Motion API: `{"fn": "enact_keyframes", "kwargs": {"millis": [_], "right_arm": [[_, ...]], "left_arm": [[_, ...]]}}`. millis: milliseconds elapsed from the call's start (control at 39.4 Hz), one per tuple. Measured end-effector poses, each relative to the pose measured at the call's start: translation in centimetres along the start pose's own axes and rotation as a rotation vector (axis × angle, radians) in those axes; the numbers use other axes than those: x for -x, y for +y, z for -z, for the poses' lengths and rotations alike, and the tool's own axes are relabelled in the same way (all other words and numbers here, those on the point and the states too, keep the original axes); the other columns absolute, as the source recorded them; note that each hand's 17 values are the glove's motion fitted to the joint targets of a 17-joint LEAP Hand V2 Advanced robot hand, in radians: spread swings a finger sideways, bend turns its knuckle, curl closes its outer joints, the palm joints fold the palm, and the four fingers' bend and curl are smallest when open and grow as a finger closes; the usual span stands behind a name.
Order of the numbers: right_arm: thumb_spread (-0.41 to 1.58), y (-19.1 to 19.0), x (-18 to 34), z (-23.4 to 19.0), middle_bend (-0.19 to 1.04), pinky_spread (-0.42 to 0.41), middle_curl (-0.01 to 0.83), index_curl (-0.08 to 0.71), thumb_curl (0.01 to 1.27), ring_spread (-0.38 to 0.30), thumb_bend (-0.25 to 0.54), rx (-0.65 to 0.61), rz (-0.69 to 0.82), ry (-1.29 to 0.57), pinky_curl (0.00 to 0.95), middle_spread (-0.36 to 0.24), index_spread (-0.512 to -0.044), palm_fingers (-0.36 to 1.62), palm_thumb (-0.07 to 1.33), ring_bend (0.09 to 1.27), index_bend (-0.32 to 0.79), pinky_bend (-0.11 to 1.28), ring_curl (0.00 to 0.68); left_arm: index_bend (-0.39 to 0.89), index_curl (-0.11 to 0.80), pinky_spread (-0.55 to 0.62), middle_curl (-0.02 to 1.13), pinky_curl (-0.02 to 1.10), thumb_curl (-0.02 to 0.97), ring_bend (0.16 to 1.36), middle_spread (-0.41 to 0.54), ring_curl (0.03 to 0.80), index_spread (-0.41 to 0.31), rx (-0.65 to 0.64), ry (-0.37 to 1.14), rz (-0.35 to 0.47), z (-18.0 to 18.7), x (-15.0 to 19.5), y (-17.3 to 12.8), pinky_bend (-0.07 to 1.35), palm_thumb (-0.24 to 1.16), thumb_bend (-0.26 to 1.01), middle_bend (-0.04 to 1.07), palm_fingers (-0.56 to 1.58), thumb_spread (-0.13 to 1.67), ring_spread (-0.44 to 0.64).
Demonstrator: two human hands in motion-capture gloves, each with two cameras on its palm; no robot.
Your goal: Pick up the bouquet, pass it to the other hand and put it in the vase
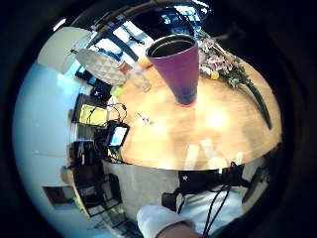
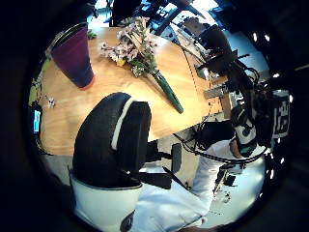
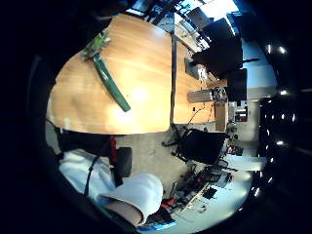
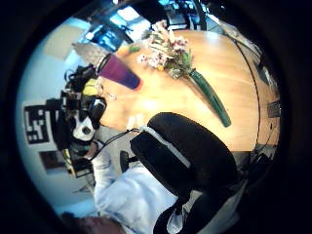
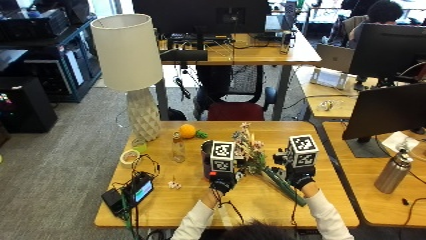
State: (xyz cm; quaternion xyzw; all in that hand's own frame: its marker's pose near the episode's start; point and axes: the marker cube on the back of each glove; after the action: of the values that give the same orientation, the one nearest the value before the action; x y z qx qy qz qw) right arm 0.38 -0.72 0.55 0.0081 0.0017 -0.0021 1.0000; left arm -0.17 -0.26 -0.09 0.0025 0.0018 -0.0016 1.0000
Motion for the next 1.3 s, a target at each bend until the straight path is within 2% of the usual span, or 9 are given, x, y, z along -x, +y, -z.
{"fn": "enact_keyframes", "kwargs": {"millis": [51, 152, 254, 381, 584, 889, 914, 1143, 1295], "right_arm": [[0.49, 0.1, -0.1, 0.0, 0.27, 0.145, 0.088, 0.048, 0.04, 0.042, 0.107, 0.003, -0.004, 0.002, 0.110, -0.050, -0.221, 0.46, 0.19, 0.30, 0.13, 0.41, 0.073], [0.71, 1.2, 0.1, 0.6, 0.29, 0.196, 0.140, 0.099, 0.06, 0.058, 0.099, 0.017, -0.012, -0.003, 0.175, -0.067, -0.290, 0.43, 0.21, 0.32, 0.13, 0.44, 0.131], [0.86, 1.9, 0.6, 1.4, 0.30, 0.225, 0.178, 0.123, 0.08, 0.068, 0.082, 0.017, -0.002, 0.000, 0.206, -0.069, -0.329, 0.43, 0.21, 0.34, 0.13, 0.44, 0.159], [0.96, 1.7, 0.8, 1.5, 0.29, 0.239, 0.211, 0.133, 0.10, 0.087, 0.045, 0.017, 0.010, 0.013, 0.232, -0.062, -0.349, 0.44, 0.20, 0.40, 0.10, 0.45, 0.196], [1.01, 2.6, 0.1, 2.7, 0.30, 0.248, 0.257, 0.099, 0.14, 0.126, -0.007, 0.023, -0.026, -0.001, 0.291, -0.006, -0.329, 0.51, 0.20, 0.52, 0.03, 0.58, 0.256], [1.03, -1.4, -5.0, 1.4, 0.28, 0.211, 0.300, 0.084, 0.19, 0.114, -0.018, 0.051, -0.178, -0.077, 0.351, 0.026, -0.210, 0.57, 0.25, 0.64, 0.05, 0.70, 0.317], [1.03, -1.6, -5.4, 1.1, 0.32, 0.200, 0.316, 0.079, 0.20, 0.098, -0.017, 0.062, -0.187, -0.101, 0.350, 0.023, -0.200, 0.61, 0.25, 0.65, 0.03, 0.69, 0.324], [1.04, -3.8, -8.9, -5.6, 0.36, 0.152, 0.353, 0.069, 0.24, 0.048, -0.011, 0.143, -0.281, -0.242, 0.362, 0.013, -0.164, 0.63, 0.33, 0.67, 0.03, 0.70, 0.345], [1.04, -4.4, -9.5, -12.4, 0.39, 0.128, 0.372, 0.068, 0.25, 0.005, -0.011, 0.214, -0.298, -0.272, 0.361, 0.006, -0.148, 0.67, 0.36, 0.68, 0.04, 0.70, 0.352]], "left_arm": [[0.20, 0.077, 0.15, 0.05, 0.09, 0.039, 0.45, 0.060, 0.107, -0.012, 0.000, 0.003, 0.004, 0.0, 0.1, -0.2, 0.34, 0.16, 0.09, 0.16, 0.47, 0.52, 0.09], [0.20, 0.131, 0.20, 0.11, 0.15, 0.066, 0.48, 0.078, 0.169, -0.017, 0.003, 0.012, 0.013, 0.4, 0.4, -0.2, 0.35, 0.17, 0.09, 0.16, 0.44, 0.75, 0.12], [0.20, 0.175, 0.24, 0.13, 0.18, 0.090, 0.49, 0.086, 0.195, -0.019, 0.002, 0.027, 0.003, 0.4, 0.8, -0.1, 0.34, 0.18, 0.08, 0.16, 0.43, 0.91, 0.14], [0.19, 0.219, 0.26, 0.16, 0.20, 0.117, 0.49, 0.092, 0.214, -0.024, 0.008, 0.047, 0.004, 0.2, 1.5, 0.1, 0.33, 0.18, 0.06, 0.16, 0.42, 1.02, 0.16], [0.18, 0.269, 0.28, 0.19, 0.24, 0.153, 0.50, 0.092, 0.234, -0.031, 0.005, 0.051, -0.020, 0.2, 1.5, 0.3, 0.33, 0.19, 0.03, 0.16, 0.41, 1.12, 0.17], [0.18, 0.315, 0.28, 0.22, 0.27, 0.194, 0.51, 0.087, 0.256, -0.034, 0.015, 0.048, -0.053, 0.3, 1.5, 0.9, 0.32, 0.20, -0.01, 0.16, 0.40, 1.17, 0.17], [0.18, 0.318, 0.28, 0.22, 0.28, 0.196, 0.51, 0.087, 0.258, -0.034, 0.012, 0.051, -0.055, 0.3, 1.5, 0.9, 0.32, 0.20, -0.01, 0.16, 0.40, 1.18, 0.17], [0.17, 0.338, 0.29, 0.24, 0.30, 0.214, 0.51, 0.086, 0.268, -0.035, 0.003, 0.064, -0.054, -0.2, 1.8, 1.3, 0.31, 0.19, -0.02, 0.16, 0.40, 1.19, 0.17], [0.17, 0.347, 0.29, 0.25, 0.31, 0.223, 0.51, 0.085, 0.274, -0.035, 0.014, 0.069, -0.070, -0.4, 1.5, 1.2, 0.31, 0.19, -0.02, 0.16, 0.40, 1.19, 0.18]]}}
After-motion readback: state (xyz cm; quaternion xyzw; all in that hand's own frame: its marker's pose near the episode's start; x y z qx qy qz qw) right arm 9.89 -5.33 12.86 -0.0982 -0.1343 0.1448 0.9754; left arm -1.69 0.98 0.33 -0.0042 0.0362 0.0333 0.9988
